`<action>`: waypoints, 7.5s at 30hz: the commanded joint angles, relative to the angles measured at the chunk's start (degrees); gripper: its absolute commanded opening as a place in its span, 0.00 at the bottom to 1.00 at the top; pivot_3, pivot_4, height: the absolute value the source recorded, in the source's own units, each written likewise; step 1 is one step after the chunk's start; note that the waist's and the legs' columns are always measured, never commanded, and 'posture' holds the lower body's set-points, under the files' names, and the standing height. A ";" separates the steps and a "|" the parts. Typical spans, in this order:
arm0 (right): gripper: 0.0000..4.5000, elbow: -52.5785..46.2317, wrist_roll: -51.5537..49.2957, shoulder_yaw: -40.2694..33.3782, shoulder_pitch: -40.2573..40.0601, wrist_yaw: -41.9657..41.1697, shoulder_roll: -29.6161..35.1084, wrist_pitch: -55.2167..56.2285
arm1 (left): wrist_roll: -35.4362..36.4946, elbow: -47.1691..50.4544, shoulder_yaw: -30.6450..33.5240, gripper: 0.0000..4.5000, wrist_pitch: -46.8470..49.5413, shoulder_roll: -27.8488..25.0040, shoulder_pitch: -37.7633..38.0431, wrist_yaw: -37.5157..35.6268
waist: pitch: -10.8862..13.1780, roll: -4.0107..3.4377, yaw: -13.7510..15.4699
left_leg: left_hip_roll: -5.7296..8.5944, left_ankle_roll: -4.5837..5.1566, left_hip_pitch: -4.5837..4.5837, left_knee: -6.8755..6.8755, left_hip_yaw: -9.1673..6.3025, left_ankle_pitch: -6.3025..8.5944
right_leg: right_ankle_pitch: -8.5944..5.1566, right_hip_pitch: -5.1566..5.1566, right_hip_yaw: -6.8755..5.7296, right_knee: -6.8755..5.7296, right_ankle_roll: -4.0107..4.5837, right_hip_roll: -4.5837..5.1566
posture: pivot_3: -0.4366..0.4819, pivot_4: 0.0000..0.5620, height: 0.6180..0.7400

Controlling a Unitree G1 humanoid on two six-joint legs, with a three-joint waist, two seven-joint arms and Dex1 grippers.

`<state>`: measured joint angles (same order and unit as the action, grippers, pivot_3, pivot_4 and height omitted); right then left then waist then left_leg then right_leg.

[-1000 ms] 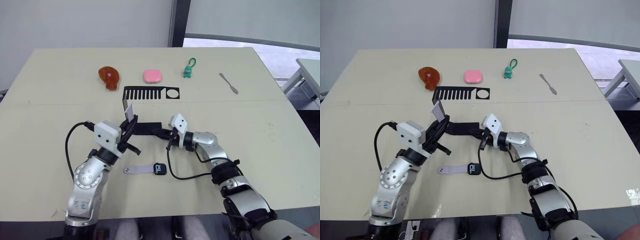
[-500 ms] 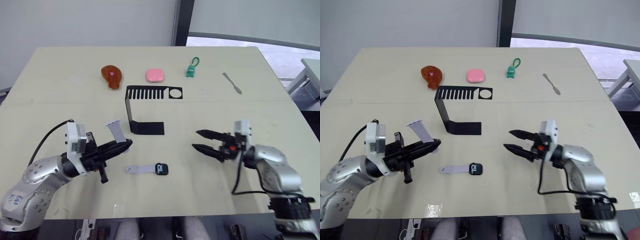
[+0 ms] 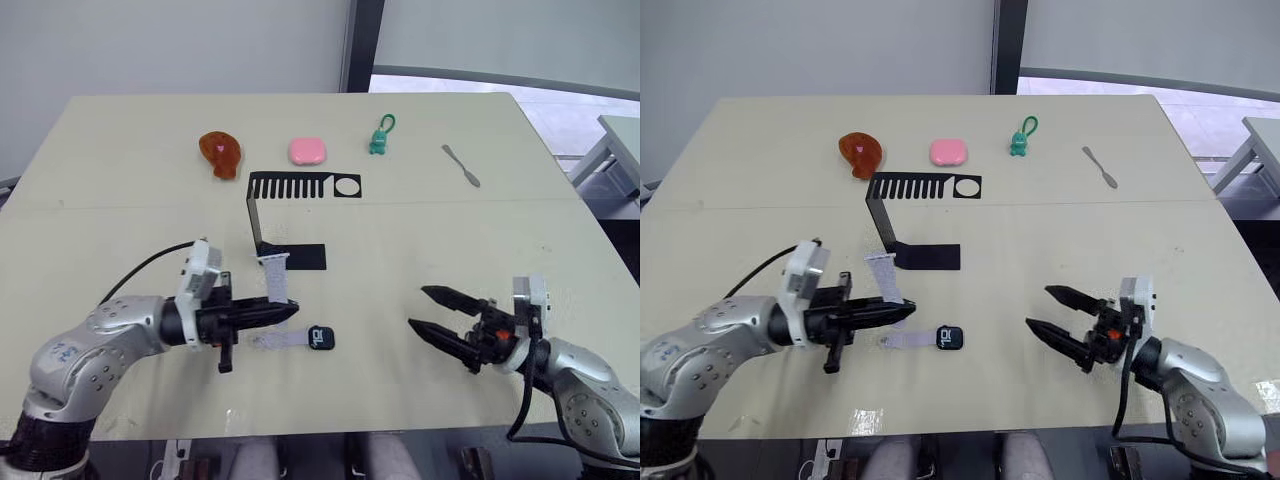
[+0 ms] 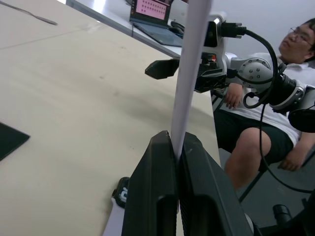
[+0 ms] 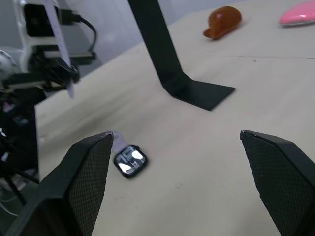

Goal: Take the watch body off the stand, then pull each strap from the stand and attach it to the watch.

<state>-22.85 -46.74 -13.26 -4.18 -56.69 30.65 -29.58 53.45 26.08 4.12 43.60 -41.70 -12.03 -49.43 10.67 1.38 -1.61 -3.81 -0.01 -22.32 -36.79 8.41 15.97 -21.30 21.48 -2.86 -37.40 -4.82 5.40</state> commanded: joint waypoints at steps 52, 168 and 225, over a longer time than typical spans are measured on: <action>0.46 -4.55 -19.12 12.98 18.31 24.91 -19.27 -11.64 | 10.39 -0.39 -3.41 0.00 14.80 10.41 -6.05 9.91 | 0.00 0.02 -0.04 | 0.02 0.03 -0.09 -0.15 -0.05 -0.02 | 0.00 0.06 0.01 -0.05 -0.01 0.00 | 0.48 0.27 1.00; 0.00 -5.72 -15.69 12.52 19.82 16.44 -11.53 -10.74 | -3.58 3.81 -2.93 0.63 1.69 0.80 0.93 -2.27 | 0.00 0.01 -0.14 | 0.02 0.01 -0.10 0.16 -0.03 0.00 | 0.00 0.12 0.02 0.15 0.01 0.02 | 0.48 0.27 1.00; 0.00 -3.67 5.37 -1.31 -2.22 -7.15 12.02 10.17 | -45.31 -5.12 -27.01 0.99 -15.73 3.29 -7.73 -2.47 | 0.14 0.07 0.27 | 0.09 0.11 -0.02 0.22 0.05 -0.28 | 0.22 -0.01 0.01 0.29 -0.14 -0.02 | 0.48 0.27 1.00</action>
<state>-24.57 -40.27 -13.83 -5.90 -64.08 42.53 -19.22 8.72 20.73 -22.59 29.12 -38.73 -19.82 -51.54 10.81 1.45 -1.34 -3.71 0.11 -22.34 -36.57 8.46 15.69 -21.08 21.46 -2.85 -37.11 -4.96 5.39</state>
